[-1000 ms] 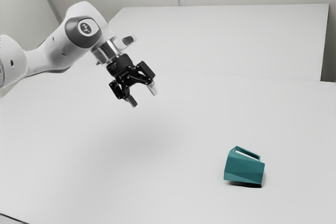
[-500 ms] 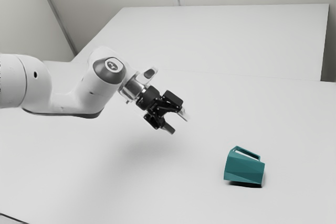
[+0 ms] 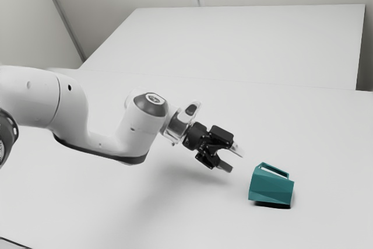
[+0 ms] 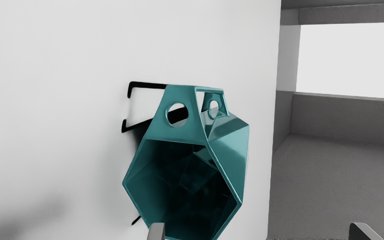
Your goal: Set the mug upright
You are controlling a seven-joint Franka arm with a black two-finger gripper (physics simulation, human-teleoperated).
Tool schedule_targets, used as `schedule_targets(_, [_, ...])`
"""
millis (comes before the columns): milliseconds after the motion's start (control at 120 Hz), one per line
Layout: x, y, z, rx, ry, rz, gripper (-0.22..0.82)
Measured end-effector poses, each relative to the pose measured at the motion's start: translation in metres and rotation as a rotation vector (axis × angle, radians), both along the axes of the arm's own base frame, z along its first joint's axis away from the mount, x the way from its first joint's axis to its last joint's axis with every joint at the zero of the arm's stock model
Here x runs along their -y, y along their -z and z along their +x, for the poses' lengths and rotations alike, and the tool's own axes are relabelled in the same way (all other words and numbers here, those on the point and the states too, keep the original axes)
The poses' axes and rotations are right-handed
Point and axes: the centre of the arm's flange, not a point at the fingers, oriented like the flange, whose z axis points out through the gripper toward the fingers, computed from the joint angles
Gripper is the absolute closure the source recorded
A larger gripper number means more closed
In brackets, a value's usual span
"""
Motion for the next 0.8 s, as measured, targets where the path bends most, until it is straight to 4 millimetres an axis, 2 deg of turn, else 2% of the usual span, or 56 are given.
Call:
schedule_targets(83, [0.013, 0.011, -0.006, -0.007, 0.007, -0.029, 0.00])
schedule_targets(225, [0.024, 0.030, -0.009, -0.014, 0.007, -0.070, 0.00])
schedule_targets(458, [0.043, 0.040, -0.013, 0.018, 0.022, -0.132, 0.01])
schedule_targets(600, [0.051, 0.051, -0.013, 0.024, 0.024, -0.174, 0.09])
schedule_targets(800, [0.057, 0.053, -0.014, 0.060, 0.032, -0.215, 0.30])
